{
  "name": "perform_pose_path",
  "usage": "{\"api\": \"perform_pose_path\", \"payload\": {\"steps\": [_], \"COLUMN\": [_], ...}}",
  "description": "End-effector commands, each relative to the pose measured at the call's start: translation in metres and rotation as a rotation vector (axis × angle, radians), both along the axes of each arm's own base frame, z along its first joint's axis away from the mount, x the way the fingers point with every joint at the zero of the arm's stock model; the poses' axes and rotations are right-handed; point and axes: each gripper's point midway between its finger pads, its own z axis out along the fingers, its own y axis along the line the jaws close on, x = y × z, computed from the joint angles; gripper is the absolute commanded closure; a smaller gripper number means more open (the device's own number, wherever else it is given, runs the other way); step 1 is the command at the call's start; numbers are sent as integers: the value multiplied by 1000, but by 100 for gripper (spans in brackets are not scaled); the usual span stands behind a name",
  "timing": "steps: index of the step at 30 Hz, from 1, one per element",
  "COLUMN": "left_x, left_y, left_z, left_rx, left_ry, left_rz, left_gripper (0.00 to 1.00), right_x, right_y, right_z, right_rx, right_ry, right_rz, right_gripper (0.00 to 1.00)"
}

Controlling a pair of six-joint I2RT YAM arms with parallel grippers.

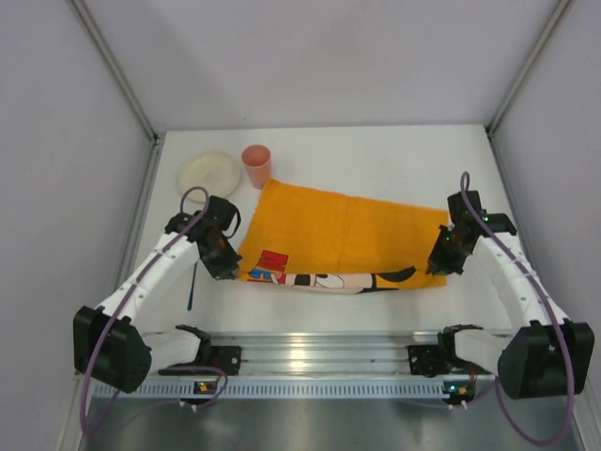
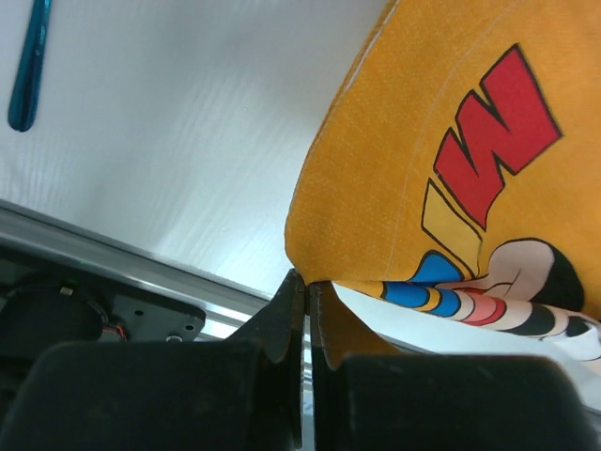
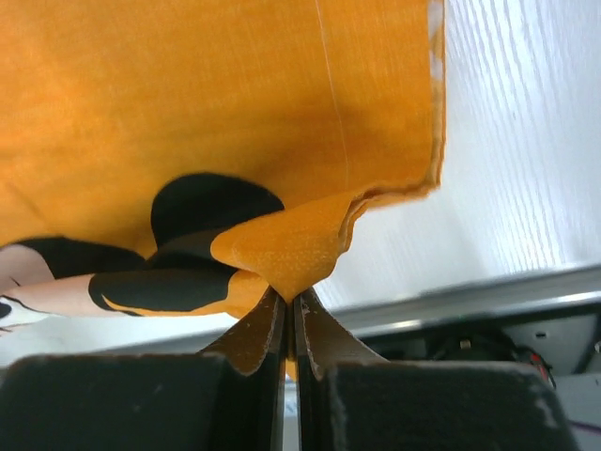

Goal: Set the dinner table for one person

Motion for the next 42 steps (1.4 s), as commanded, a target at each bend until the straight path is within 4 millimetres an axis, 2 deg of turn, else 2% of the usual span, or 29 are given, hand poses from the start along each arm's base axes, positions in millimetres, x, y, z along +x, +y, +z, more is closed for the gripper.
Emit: {"api": "perform_pose_path", "payload": {"steps": [1,3,4,6,7,10,12,13,14,16,17,18,19,21,23,24,26,27,28,29,31,32,33,34,35,36,39,41,42], "left_x": [-7,-9,-13,-18,-22,-37,-55,-61,-73,-84,-89,-94,-96,-94,-75,-66,-32,-21,3,17,42,64,73,80,93,97,113,119,118], "left_y": [11,11,9,7,6,4,1,-1,-4,-4,-3,-1,1,2,-6,-9,-22,-26,-33,-38,-45,-52,-54,-56,-59,-60,-67,-71,-72], "left_z": [38,43,42,38,37,30,23,21,16,17,17,20,22,24,25,23,19,17,17,11,8,12,1,-2,-8,-12,-23,-33,-37], "left_rx": [31,32,21,11,10,-3,-33,-50,-81,-97,-101,-96,-89,-88,-116,-122,-150,-152,-163,-159,-156,-165,-149,-144,-138,-132,-135,-144,-147], "left_ry": [-34,-29,-6,32,56,140,217,238,283,307,319,319,320,299,221,200,105,83,12,13,-30,-88,-68,-71,-69,-66,-60,-49,-39], "left_rz": [46,39,30,8,-2,-61,-100,-109,-118,-129,-132,-139,-141,-149,-163,-163,-179,-185,-195,-205,-224,-239,-255,-265,-275,-289,-320,-328,-331], "left_gripper": [100,100,100,100,100,100,98,93,75,52,42,27,16,9,9,9,9,10,10,11,11,12,12,12,12,13,13,14,15], "right_x": [-36,-38,-39,-46,-61,-92,-105,-111,-117,-124,-128,-131,-131,-128,-117,-100,-80,-61,-49,-27,-2,10,29,41,50,63,85,97,99], "right_y": [3,-6,-7,3,7,16,13,15,16,29,37,43,45,38,31,29,27,27,27,31,33,33,36,36,36,33,29,25,23], "right_z": [33,47,54,50,42,33,35,35,38,43,45,48,49,45,41,38,32,30,23,22,14,12,12,12,1,-3,-26,-50,-50], "right_rx": [28,-19,-24,29,58,125,112,121,129,214,255,291,293,242,195,171,149,138,133,143,140,136,139,137,127,105,65,37,27], "right_ry": [11,-30,-32,20,103,236,226,228,214,205,187,189,181,185,172,121,101,46,55,-9,-23,-39,-82,-100,-70,-90,-68,-26,-33], "right_rz": [12,23,37,96,109,139,151,152,143,155,153,153,155,151,144,145,131,129,119,124,129,132,141,145,148,150,163,175,176], "right_gripper": [100,95,83,76,72,75,63,55,54,53,47,46,45,43,41,41,41,41,41,41,41,42,42,43,44,45,50,53,53]}}
